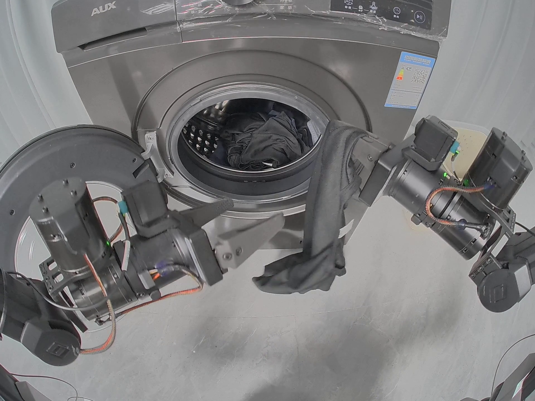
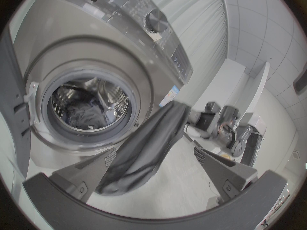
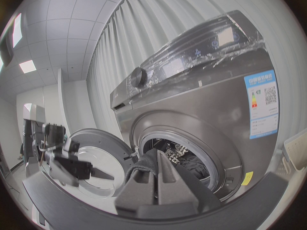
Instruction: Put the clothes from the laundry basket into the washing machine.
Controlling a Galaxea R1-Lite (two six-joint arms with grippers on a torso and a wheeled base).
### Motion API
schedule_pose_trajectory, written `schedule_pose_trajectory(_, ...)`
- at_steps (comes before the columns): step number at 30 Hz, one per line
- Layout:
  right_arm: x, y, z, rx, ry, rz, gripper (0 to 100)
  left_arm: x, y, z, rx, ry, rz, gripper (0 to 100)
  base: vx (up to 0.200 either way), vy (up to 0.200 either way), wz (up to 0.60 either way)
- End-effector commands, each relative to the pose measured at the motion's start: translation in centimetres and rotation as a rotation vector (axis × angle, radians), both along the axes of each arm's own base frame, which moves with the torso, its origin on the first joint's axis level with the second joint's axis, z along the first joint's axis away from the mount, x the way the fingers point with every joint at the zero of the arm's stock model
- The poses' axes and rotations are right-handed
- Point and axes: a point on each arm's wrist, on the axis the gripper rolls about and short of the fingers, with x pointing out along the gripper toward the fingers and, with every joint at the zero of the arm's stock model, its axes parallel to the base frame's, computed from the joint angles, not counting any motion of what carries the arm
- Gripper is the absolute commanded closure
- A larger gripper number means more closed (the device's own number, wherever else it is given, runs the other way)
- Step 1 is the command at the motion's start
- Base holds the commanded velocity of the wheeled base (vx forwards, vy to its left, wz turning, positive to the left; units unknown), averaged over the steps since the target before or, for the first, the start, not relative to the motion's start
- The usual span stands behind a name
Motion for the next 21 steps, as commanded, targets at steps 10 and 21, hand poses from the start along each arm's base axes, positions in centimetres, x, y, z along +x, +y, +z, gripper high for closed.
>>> schedule_pose_trajectory(10,0.7,1.2,1.1,0.047,-0.019,-0.033,100,-0.9,0.3,-7.1,0.257,0.103,-0.101,0,0.000,0.000,0.00)
schedule_pose_trajectory(21,1.1,1.9,2.0,0.069,-0.029,-0.038,100,1.7,-2.0,-11.3,0.276,0.080,-0.121,0,0.000,0.000,0.00)
